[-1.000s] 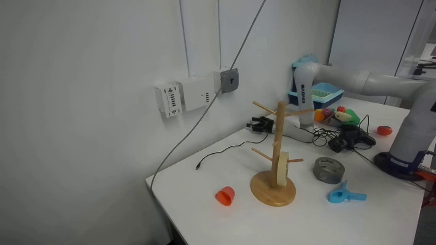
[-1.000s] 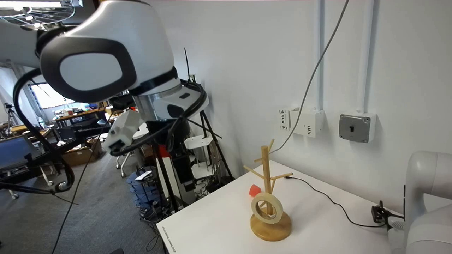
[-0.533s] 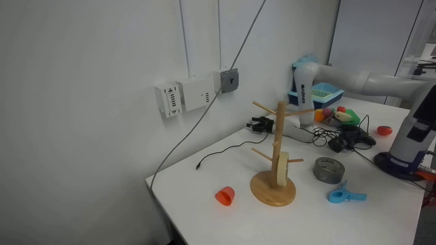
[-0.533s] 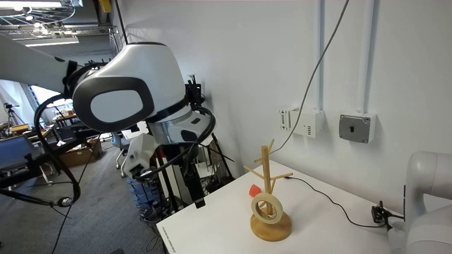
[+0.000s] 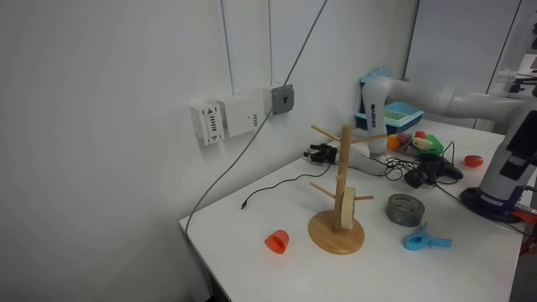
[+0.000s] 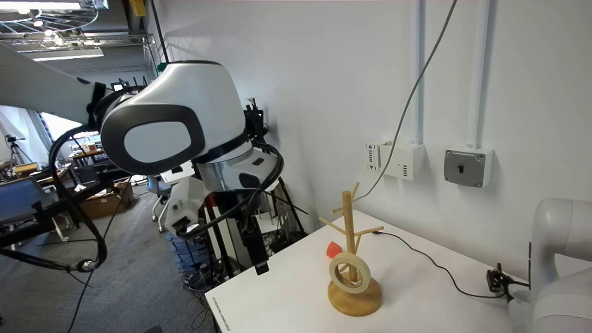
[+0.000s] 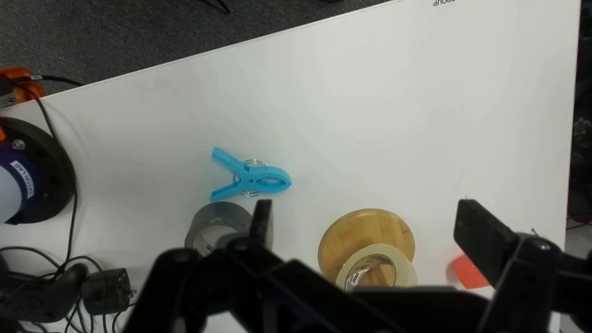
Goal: Remove the tape off of the wooden holder then put the dark brown tape on the bottom position of the wooden holder then put the peg on the top position of the wooden holder
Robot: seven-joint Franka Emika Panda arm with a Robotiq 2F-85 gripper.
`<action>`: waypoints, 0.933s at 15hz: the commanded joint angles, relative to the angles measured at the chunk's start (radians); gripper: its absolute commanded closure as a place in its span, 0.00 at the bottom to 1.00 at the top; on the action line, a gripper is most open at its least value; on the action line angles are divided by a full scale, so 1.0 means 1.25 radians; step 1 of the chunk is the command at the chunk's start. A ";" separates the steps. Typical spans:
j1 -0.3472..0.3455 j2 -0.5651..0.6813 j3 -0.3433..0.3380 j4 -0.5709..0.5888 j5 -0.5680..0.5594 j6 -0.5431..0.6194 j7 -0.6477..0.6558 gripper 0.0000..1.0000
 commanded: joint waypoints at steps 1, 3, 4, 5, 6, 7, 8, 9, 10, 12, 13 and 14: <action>-0.001 0.000 0.001 0.001 0.000 -0.002 0.000 0.00; -0.001 0.000 0.001 0.001 0.000 -0.002 0.000 0.00; 0.001 0.010 0.003 0.004 0.002 0.007 0.003 0.00; 0.004 0.025 0.009 0.008 0.002 0.014 0.012 0.00; 0.006 0.034 0.014 0.009 0.002 0.021 0.018 0.00; 0.009 0.046 0.021 0.010 0.002 0.034 0.027 0.00; 0.013 0.058 0.027 0.013 0.006 0.043 0.034 0.00; 0.016 0.068 0.035 0.014 0.009 0.057 0.045 0.00; 0.020 0.080 0.042 0.015 0.010 0.072 0.057 0.00; 0.026 0.105 0.060 0.014 0.005 0.113 0.083 0.00; 0.028 0.118 0.069 0.012 0.000 0.141 0.098 0.00; 0.030 0.132 0.078 0.010 -0.005 0.168 0.111 0.00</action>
